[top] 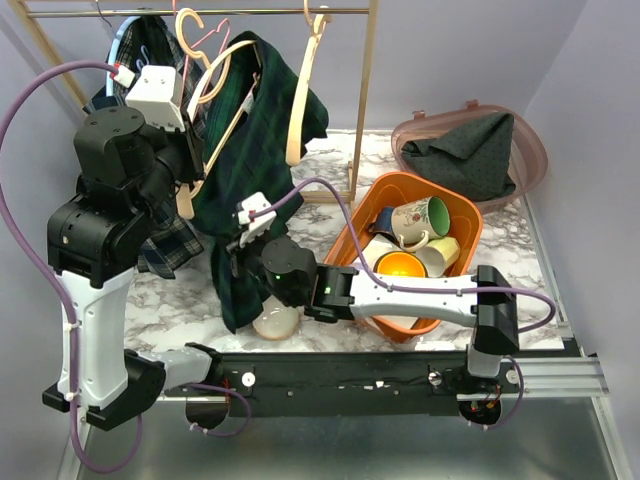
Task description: Remove the skirt from the hanger
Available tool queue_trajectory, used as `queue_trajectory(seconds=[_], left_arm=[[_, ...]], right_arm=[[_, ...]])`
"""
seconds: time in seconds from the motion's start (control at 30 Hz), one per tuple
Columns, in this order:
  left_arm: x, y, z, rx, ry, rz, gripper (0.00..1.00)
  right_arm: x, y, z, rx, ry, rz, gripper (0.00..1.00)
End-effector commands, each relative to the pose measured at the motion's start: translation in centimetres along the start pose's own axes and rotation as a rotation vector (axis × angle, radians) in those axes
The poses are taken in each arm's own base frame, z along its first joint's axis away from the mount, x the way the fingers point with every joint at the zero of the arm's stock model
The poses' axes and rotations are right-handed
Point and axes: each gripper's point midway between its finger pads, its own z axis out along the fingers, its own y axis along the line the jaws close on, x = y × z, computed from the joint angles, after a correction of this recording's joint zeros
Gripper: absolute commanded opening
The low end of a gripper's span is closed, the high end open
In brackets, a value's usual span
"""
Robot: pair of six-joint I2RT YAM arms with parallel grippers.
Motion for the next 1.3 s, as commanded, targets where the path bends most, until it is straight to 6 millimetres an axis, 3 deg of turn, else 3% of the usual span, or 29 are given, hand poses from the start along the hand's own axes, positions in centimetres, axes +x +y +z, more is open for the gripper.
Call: queue_trajectory(seconds=[0.0, 0.03, 0.07, 0.1, 0.17, 0.23, 0.3, 0.33, 0.4, 0.43, 0.53, 0.57, 0.6, 0.67, 0.73, 0.9, 1.13, 1.27], left_arm=[[-3.6, 0.7, -2.4, -0.014, -0.165, -0.04, 0.0], [-3.7, 0.8, -2.6, -0.017, -0.168, -0.035, 0.0], [-3.8, 0.9, -3.0, -0.018, -0.173, -0.036, 0.0], [-3.7, 0.9, -3.2, -0.017, -0.172, -0.035, 0.0], [-3.8, 1.0, -3.5, -0.015, -0.178, -0.033, 0.0], [-3.9, 0.9, -3.9, -0.005, -0.185, -0.027, 0.0], [-4.0, 0.9, -4.4, 0.002, -0.192, -0.021, 0.0], [-4.0, 0.8, -4.6, 0.008, -0.196, -0.016, 0.0], [-4.2, 0.7, -5.3, 0.026, -0.211, -0.004, 0.0], [-4.4, 0.7, -5.7, 0.033, -0.223, -0.004, 0.0], [-4.7, 1.1, -6.9, 0.024, -0.258, -0.01, 0.0], [-4.6, 1.3, -7.4, 0.02, -0.267, -0.014, 0.0], [-4.8, 1.4, -7.5, 0.018, -0.282, -0.019, 0.0], [-4.4, 1.4, -7.7, 0.018, -0.287, -0.026, 0.0], [-4.3, 1.3, -7.6, 0.025, -0.296, -0.027, 0.0], [-3.2, 1.5, -6.6, 0.006, -0.265, -0.014, 0.0], [-2.9, 1.8, -5.4, -0.019, -0.256, 0.009, 0.0], [-1.9, 1.4, -3.6, -0.019, -0.211, 0.013, 0.0]], right_arm=[[-2.9, 1.5, -3.1, -0.155, -0.048, 0.034, 0.01], [-2.9, 1.6, -3.6, -0.178, -0.049, 0.035, 0.01], [-1.6, 1.5, -4.3, -0.205, -0.022, 0.021, 0.01], [-3.1, 1.5, -5.3, -0.222, -0.042, 0.032, 0.01], [-2.5, 1.0, -6.6, -0.249, -0.026, 0.017, 0.01], [-4.8, 0.6, -8.3, -0.276, -0.087, 0.015, 0.01], [-5.0, 0.5, -9.6, -0.319, -0.095, -0.028, 0.01], [-6.8, 0.4, -10.8, -0.345, -0.126, -0.025, 0.01], [-7.6, 1.1, -12.4, -0.432, -0.142, -0.068, 0.01], [-9.3, 1.2, -13.9, -0.472, -0.178, -0.069, 0.01], [-10.7, 3.1, -17.2, -0.667, -0.219, -0.132, 0.01], [-12.3, 3.8, -19.3, -0.751, -0.257, -0.134, 0.01], [-12.4, 4.0, -20.0, -0.781, -0.248, -0.145, 0.01], [-14.6, 4.6, -22.3, -0.865, -0.282, -0.166, 0.01], [-15.4, 4.6, -23.5, -0.9, -0.284, -0.186, 0.01], [-20.8, 3.9, -28.0, -0.966, -0.409, -0.171, 0.01], [-26.1, 1.7, -31.2, -0.909, -0.568, -0.174, 0.01], [-27.6, 0.7, -32.8, -0.902, -0.583, -0.17, 0.01]])
